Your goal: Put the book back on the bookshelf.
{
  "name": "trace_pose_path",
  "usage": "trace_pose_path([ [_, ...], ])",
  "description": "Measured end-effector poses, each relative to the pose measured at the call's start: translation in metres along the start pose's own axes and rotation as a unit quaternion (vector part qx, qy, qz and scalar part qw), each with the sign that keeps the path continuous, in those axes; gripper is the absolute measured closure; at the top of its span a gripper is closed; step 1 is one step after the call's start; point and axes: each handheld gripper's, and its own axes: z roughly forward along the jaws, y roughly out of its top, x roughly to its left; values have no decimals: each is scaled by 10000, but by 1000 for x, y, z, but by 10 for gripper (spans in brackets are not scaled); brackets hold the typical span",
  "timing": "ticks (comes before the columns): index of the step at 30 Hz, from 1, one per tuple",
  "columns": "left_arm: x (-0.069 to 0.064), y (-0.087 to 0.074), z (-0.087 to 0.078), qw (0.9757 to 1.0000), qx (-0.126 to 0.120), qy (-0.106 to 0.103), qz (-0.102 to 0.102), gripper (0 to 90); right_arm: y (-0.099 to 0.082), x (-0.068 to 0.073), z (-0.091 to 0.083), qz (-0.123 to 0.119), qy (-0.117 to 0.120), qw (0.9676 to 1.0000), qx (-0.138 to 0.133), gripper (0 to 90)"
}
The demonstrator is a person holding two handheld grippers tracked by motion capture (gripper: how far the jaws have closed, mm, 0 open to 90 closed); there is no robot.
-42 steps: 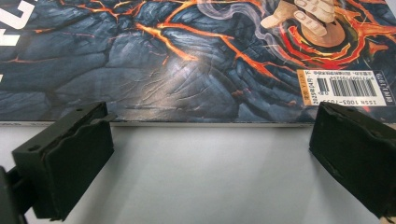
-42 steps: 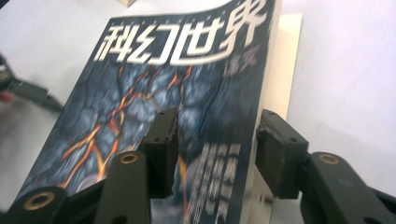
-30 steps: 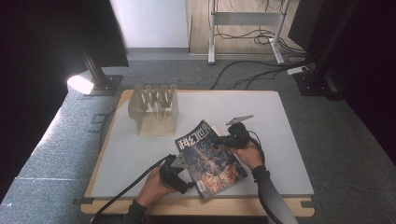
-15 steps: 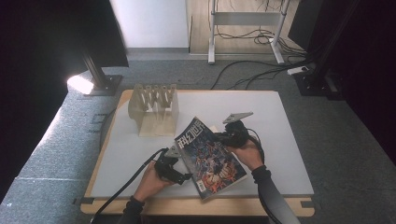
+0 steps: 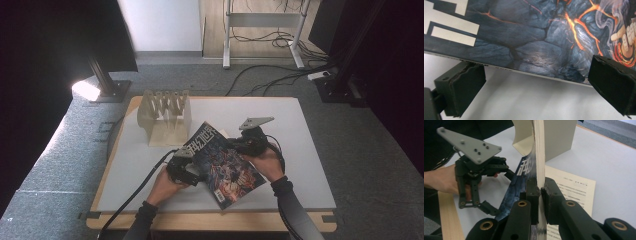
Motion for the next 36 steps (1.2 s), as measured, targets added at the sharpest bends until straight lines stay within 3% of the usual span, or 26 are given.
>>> trace_pose_path([
  [8, 10, 8, -2, 9991, -194, 86, -377, 45, 2, 1, -5, -19, 126, 9999, -98, 820],
  [12, 10, 10, -6, 9989, -235, 136, -395, 99, 2, 0, -5, -42, 144, 9999, -56, 820],
  [17, 8, 14, -19, 9974, -489, 204, -479, 244, -1, -5, -7, 35, 129, 9999, -96, 819],
  [27, 7, 23, -31, 9959, -585, -26, -691, 484, -6, -10, -5, 79, 109, 9999, -72, 819],
  [31, 6, 29, -40, 9955, -620, -71, -716, 553, -6, -11, -7, 72, 96, 9999, -118, 819],
  [36, 3, 40, -50, 9961, -589, 36, -662, 597, -3, -10, -11, 20, 70, 9998, -206, 819],
])
